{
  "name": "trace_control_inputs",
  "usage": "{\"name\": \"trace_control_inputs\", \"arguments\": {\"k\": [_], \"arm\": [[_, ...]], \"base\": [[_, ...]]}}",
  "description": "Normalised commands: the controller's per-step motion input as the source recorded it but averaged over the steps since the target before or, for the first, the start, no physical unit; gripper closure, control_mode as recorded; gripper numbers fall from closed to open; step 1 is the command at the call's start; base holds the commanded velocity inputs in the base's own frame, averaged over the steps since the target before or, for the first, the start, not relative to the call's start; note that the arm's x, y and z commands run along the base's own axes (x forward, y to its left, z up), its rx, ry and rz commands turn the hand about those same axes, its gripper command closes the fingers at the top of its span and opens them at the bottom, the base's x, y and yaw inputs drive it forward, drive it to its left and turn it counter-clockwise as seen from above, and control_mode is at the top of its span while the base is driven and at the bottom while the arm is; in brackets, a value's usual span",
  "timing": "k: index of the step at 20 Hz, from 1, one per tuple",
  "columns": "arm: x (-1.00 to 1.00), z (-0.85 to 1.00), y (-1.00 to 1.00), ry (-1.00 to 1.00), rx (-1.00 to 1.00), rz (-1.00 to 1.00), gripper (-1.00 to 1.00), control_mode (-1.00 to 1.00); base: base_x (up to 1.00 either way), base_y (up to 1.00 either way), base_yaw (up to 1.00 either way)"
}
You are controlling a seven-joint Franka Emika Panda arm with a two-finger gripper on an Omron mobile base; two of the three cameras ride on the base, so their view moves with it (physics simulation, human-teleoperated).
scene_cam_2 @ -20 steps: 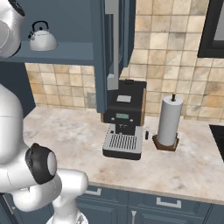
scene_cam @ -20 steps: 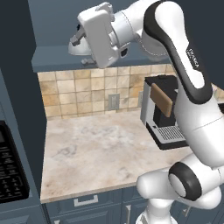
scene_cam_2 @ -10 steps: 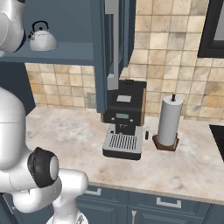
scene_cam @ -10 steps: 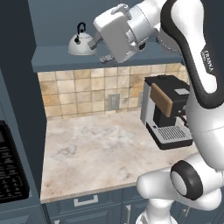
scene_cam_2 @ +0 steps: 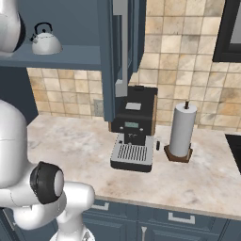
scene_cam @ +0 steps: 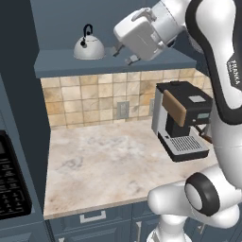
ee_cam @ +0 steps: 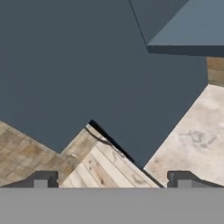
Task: Open the cabinet, pick the kettle from the cabinet, and place it in the sink.
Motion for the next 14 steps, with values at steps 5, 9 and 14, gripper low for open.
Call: {"name": "trace_control_inputs", "arguments": {"k": [5,9,14], "arm": [[-0.08,-0.03,-0.29,-0.18,-0.10,-0.09,-1.00,-1.00],[-0.05,-0.03,-0.28,-0.14,-0.11,-0.12,-1.00,-1.00],[-0.06,-0.05,-0.28,-0.15,-0.11,-0.12,-1.00,-1.00]], "base": [[0.00,0.00,0.00],[0.00,0.00,0.00],[0.00,0.00,0.00]]}}
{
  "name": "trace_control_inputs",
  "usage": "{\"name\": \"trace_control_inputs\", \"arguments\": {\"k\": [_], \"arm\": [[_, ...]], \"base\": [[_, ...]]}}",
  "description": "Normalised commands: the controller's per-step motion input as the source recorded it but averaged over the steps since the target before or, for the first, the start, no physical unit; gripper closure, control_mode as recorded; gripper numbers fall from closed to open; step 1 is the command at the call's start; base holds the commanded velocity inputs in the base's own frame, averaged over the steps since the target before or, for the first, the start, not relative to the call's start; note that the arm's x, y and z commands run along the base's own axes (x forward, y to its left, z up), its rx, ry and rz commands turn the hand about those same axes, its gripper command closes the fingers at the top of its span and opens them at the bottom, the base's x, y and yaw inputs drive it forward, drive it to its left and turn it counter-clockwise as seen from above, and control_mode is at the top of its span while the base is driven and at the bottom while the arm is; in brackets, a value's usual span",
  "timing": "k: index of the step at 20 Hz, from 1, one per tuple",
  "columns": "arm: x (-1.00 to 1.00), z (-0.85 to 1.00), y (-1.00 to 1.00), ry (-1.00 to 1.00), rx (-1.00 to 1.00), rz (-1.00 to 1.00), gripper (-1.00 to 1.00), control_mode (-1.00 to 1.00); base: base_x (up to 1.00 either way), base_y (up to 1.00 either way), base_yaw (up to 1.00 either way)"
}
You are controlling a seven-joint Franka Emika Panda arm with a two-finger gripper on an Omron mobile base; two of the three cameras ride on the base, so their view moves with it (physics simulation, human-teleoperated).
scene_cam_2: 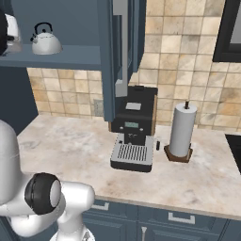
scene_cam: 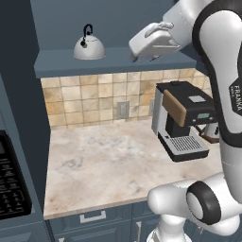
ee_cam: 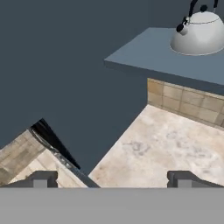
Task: Open the cabinet, pick the kettle from the cabinet, and place it in the sink.
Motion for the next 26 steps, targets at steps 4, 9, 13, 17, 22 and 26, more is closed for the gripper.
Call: {"name": "trace_control_inputs", "arguments": {"k": [4,9,13,17,22,26], "arm": [[-0.06,-0.07,-0.28,-0.14,-0.10,-0.14,-1.00,-1.00],[-0.03,-0.10,-0.24,-0.11,-0.09,-0.19,-1.00,-1.00],[0.00,-0.01,-0.20,-0.03,-0.07,-0.23,-1.00,-1.00],[0.05,0.00,-0.16,-0.03,-0.03,-0.25,-1.00,-1.00],[0.09,0.00,-0.14,-0.05,-0.01,-0.24,-1.00,-1.00],[0.22,0.00,-0.02,-0.05,0.00,-0.20,-1.00,-1.00]], "base": [[0.00,0.00,0.00],[0.00,0.00,0.00],[0.00,0.00,0.00],[0.00,0.00,0.00],[0.00,0.00,0.00],[0.00,0.00,0.00]]}}
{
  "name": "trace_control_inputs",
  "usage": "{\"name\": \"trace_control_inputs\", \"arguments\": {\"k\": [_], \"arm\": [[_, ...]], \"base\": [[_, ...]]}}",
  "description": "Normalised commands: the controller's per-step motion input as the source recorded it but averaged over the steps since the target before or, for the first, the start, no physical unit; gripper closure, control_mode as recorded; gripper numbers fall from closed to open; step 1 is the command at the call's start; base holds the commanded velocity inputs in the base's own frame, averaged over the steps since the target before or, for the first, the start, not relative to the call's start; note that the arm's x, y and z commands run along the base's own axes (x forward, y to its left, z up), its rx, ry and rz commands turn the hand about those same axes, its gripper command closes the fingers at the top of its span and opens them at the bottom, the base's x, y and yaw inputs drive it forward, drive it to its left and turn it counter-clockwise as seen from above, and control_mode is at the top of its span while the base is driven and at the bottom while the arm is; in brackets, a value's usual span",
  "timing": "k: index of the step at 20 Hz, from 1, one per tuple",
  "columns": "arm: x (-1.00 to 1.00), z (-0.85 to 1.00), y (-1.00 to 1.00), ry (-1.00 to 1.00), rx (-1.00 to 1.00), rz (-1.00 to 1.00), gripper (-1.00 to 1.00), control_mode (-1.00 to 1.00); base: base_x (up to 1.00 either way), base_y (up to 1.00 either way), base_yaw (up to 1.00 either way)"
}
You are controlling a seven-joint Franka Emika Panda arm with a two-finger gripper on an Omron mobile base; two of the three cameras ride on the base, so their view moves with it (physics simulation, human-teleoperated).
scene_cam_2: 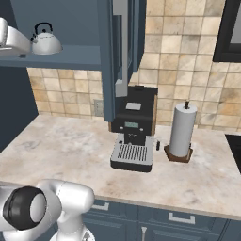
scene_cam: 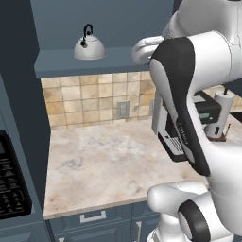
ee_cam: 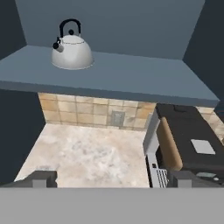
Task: Open the cabinet, pick the kettle from the cabinet, and place it in the sink.
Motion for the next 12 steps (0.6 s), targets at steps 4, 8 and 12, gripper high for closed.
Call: {"name": "trace_control_inputs", "arguments": {"k": [4,8,12], "arm": [[0.28,0.00,0.11,-0.09,0.00,-0.11,-1.00,-1.00],[0.33,0.00,0.14,-0.12,0.00,-0.03,-1.00,-1.00],[0.32,-0.02,0.18,-0.12,0.00,0.00,-1.00,-1.00]], "base": [[0.00,0.00,0.00],[0.00,0.00,0.00],[0.00,0.00,0.00]]}}
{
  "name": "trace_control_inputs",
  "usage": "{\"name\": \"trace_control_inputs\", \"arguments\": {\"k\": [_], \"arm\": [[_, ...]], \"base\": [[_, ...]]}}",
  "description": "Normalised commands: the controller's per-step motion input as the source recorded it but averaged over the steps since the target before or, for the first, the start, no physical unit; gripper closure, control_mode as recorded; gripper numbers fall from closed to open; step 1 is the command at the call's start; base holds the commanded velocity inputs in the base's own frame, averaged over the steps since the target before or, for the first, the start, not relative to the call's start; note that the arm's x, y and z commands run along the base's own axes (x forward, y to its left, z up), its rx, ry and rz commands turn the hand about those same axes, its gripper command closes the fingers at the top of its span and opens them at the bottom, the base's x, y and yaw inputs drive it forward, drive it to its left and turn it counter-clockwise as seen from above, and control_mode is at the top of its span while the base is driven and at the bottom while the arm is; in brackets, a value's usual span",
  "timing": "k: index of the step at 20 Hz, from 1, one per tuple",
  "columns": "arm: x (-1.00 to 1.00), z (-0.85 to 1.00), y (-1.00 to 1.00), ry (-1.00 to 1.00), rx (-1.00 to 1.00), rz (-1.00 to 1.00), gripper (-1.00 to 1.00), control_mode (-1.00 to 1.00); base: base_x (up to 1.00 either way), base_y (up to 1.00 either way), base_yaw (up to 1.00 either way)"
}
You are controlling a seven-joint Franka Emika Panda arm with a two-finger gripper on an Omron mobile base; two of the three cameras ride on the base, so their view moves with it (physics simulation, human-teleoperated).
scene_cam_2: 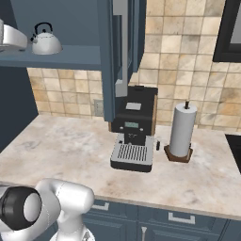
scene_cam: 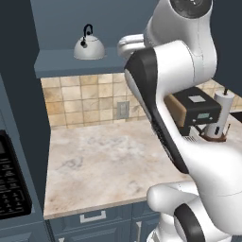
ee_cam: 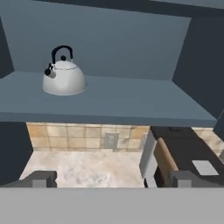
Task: Open the cabinet, pick the kettle from the cabinet, and place it in the sink.
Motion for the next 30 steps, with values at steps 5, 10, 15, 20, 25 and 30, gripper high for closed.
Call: {"name": "trace_control_inputs", "arguments": {"k": [5,10,15,20,25,30], "arm": [[0.25,-0.09,0.20,-0.12,0.01,0.00,-1.00,-1.00],[0.26,-0.05,0.23,-0.10,0.02,0.00,-1.00,-1.00],[0.30,0.04,0.15,-0.03,0.00,0.00,-1.00,-1.00],[0.34,0.06,0.18,0.00,0.00,0.00,-1.00,-1.00],[0.32,0.04,0.22,0.00,0.00,0.00,-1.00,-1.00],[0.32,0.06,0.23,0.00,0.00,0.00,-1.00,-1.00]], "base": [[0.00,0.00,0.00],[0.00,0.00,0.00],[0.00,0.00,0.00],[0.00,0.00,0.00],[0.00,0.00,0.00],[0.00,0.00,0.00]]}}
